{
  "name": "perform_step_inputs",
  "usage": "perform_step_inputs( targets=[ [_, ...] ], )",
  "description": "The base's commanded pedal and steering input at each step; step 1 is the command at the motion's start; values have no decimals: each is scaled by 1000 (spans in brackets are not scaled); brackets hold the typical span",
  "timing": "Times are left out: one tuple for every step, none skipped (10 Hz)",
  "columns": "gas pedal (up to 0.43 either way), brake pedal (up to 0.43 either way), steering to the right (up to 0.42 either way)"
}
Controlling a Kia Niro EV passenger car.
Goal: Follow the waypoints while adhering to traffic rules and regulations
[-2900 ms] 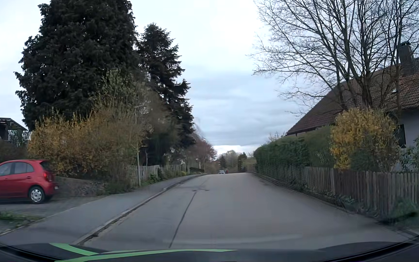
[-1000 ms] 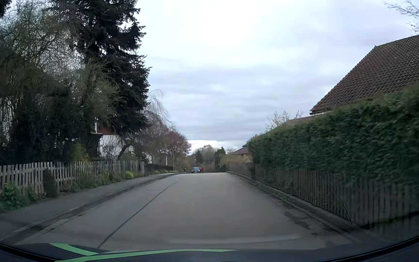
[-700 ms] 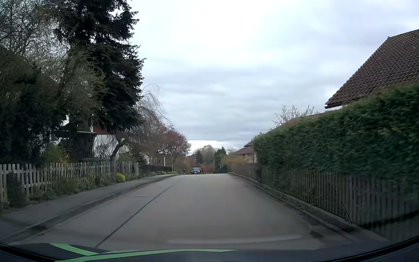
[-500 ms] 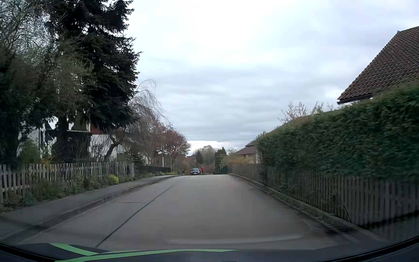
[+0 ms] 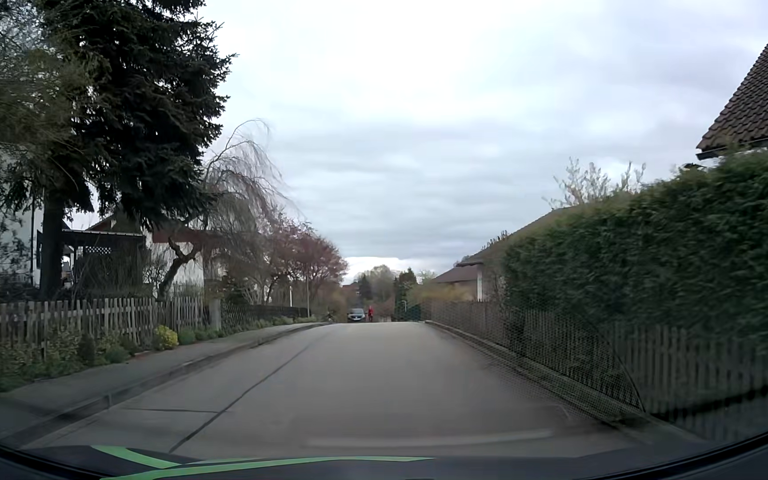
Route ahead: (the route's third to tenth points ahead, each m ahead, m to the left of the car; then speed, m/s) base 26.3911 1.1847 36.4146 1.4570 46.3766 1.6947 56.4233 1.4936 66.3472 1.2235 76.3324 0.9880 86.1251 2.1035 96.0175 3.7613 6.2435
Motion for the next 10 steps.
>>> perform_step_inputs(
  targets=[
    [67, 0, 0],
    [67, 0, 0],
    [79, 0, 0],
    [79, 0, -1],
    [79, 0, 0],
    [79, 0, -1],
    [79, 0, 0],
    [79, 0, 0],
    [79, 0, -1],
    [79, 0, 0]
  ],
)
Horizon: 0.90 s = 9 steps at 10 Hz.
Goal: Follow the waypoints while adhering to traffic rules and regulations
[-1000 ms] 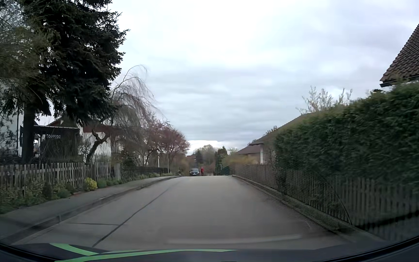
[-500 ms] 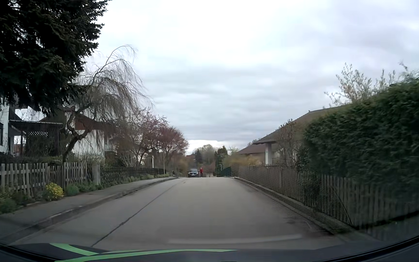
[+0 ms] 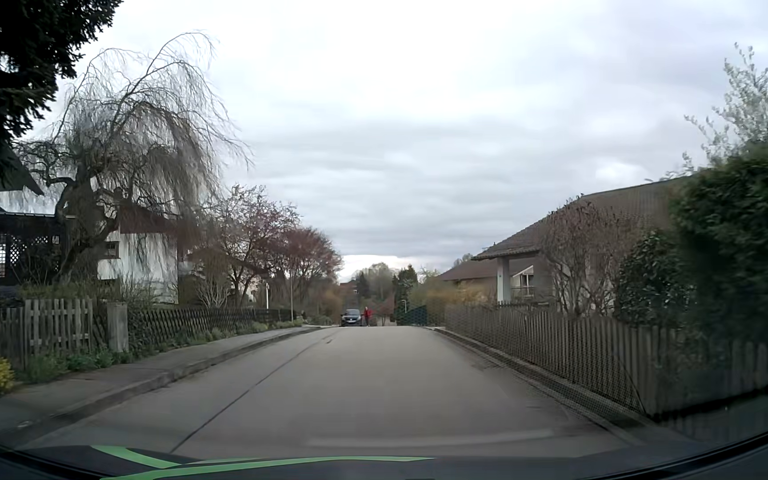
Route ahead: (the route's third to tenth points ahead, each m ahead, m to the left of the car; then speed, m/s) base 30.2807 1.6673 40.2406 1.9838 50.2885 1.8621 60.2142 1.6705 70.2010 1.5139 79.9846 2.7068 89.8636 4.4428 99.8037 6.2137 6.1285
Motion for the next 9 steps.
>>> perform_step_inputs(
  targets=[
    [79, 0, 0],
    [79, 0, 0],
    [79, 0, 0],
    [79, 0, -1],
    [67, 0, 0],
    [67, 0, 0],
    [67, 0, 0],
    [67, 0, 0],
    [59, 0, 0]
  ],
)
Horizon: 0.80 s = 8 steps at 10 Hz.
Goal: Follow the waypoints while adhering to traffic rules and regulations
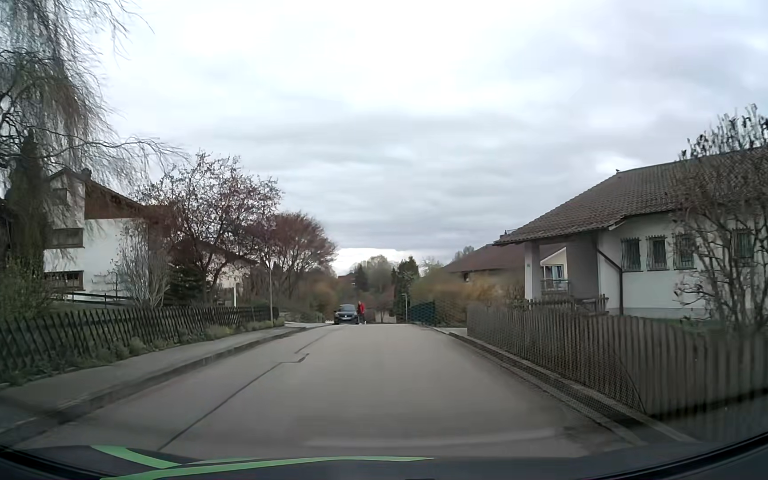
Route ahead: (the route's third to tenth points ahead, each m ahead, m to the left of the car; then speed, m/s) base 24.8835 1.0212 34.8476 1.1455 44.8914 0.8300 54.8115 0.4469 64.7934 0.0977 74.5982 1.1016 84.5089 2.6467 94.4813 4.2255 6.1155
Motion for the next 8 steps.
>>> perform_step_inputs(
  targets=[
    [59, 0, 0],
    [59, 0, 0],
    [59, 0, 0],
    [59, 0, 0],
    [59, 0, 0],
    [59, 0, 0],
    [47, 0, 0],
    [20, 0, 0]
  ],
)
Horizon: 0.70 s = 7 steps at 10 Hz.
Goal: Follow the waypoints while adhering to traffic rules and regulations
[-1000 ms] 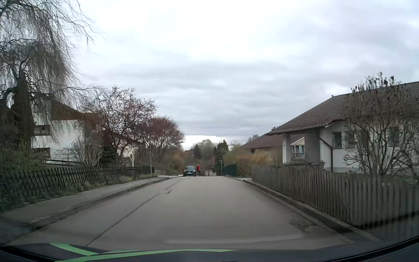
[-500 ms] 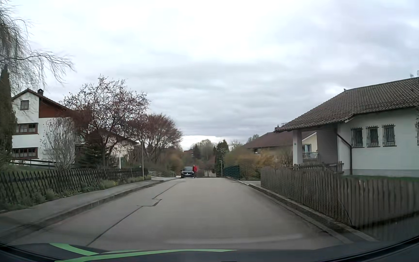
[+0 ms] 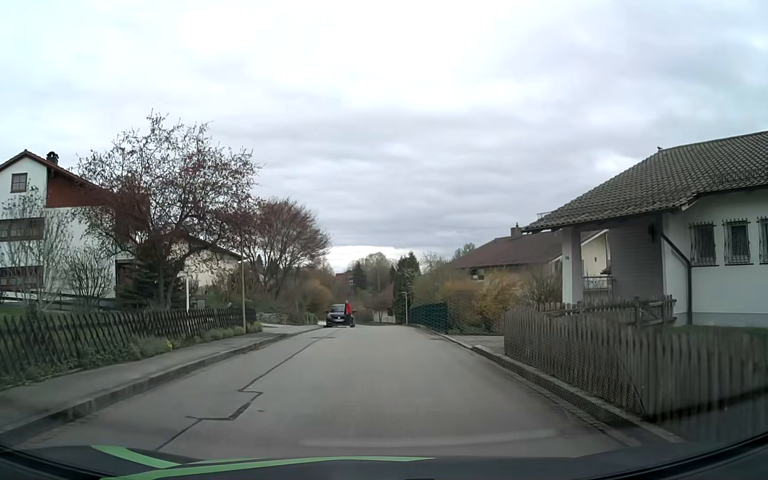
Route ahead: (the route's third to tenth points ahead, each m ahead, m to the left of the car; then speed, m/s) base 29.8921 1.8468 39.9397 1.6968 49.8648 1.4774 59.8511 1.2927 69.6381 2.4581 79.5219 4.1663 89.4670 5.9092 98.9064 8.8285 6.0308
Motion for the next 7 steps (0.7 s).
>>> perform_step_inputs(
  targets=[
    [0, 0, 0],
    [0, 0, 0],
    [0, 0, 0],
    [0, 0, 0],
    [0, 0, 0],
    [0, 0, 0],
    [0, 0, 0]
  ],
)
